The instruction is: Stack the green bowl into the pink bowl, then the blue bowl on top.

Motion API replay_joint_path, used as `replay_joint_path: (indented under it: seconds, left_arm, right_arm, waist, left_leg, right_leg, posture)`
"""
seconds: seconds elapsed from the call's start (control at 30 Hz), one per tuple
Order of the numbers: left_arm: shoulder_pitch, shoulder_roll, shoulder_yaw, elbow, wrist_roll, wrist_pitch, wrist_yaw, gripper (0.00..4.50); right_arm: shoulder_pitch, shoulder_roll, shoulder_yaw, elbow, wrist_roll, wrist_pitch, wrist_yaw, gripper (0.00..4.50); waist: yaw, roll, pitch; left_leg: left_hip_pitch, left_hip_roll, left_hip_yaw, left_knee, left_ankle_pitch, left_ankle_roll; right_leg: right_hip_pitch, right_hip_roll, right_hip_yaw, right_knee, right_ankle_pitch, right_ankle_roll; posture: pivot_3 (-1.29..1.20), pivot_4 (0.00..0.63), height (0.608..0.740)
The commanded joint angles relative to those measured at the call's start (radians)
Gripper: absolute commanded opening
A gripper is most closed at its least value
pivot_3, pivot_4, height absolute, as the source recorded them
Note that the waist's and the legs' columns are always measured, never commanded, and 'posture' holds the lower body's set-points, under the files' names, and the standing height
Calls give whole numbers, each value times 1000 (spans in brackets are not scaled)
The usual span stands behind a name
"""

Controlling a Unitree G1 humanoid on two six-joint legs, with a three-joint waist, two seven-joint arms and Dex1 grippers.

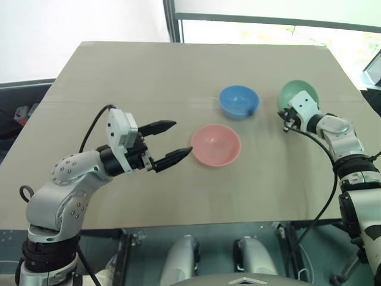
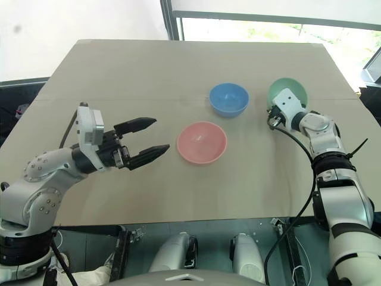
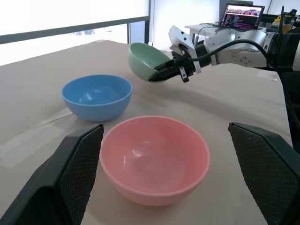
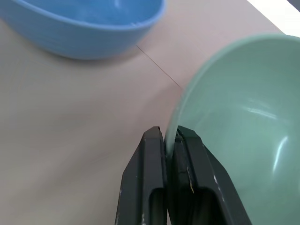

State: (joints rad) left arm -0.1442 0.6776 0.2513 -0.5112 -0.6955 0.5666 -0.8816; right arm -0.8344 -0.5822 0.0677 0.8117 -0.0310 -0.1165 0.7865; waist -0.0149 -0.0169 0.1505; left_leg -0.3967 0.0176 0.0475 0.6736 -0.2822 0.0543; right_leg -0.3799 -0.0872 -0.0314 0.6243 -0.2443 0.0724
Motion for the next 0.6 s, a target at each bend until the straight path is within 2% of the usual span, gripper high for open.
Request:
replay_joint_path:
  seconds: [0.03, 0.1, 0.2, 0.3, 0.4, 0.53, 0.6]
  left_arm:
    - [48, 14, 65, -9, -44, -48, -53, 4500]
    - [101, 14, 125, 10, -100, -61, -109, 4500]
    - [181, 28, 213, 53, -134, -98, -196, 4500]
    - [254, 63, 299, 109, -181, -104, -299, 4500]
    - [267, 88, 336, 162, -181, -117, -334, 4500]
    - [230, 96, 311, 208, -154, -146, -337, 4500]
    - [220, 86, 294, 188, -155, -147, -321, 4500]
  right_arm:
    - [106, -30, -44, -409, 199, 117, 183, 136]
    - [210, -48, -39, -734, 335, 273, 241, 136]
    - [289, -40, -11, -1021, 424, 443, 210, 136]
    - [320, -19, 63, -1178, 438, 547, 177, 136]
    - [324, -4, 152, -1223, 405, 593, 172, 136]
    - [315, 50, 247, -1151, 319, 569, 136, 1212]
    - [314, 50, 230, -1129, 277, 535, 104, 2082]
  waist:
    - [0, 0, 0]
    - [2, 1, 0]
    - [-1, 2, 1]
    - [1, 0, 0]
    - [9, -2, -1]
    - [13, -3, -3]
    - [13, -4, -3]
  left_leg:
    - [0, 0, 0, 0, 0, 0]
    - [-1, 1, 0, -2, 0, 0]
    - [-1, 2, 0, -3, 0, -1]
    - [1, 2, 1, -2, 0, -1]
    - [3, 1, -1, -1, 0, -1]
    - [3, 0, -2, 1, 1, -2]
    - [2, 0, -2, 1, 1, -2]
  right_leg:
    - [0, 0, 0, 0, 0, 0]
    - [-1, 0, -1, 0, 0, 0]
    - [-2, 0, -1, 0, 0, 0]
    - [-2, -1, -1, -1, 0, 0]
    - [-1, -2, -2, -1, -1, -2]
    - [-1, -2, -2, 0, -1, -7]
    - [-1, -2, -2, 0, 0, -7]
  posture:
    - [0, 150, 740]
    - [0, 150, 740]
    - [0, 150, 740]
    - [0, 150, 740]
    - [0, 150, 740]
    - [0, 150, 740]
    - [0, 150, 740]
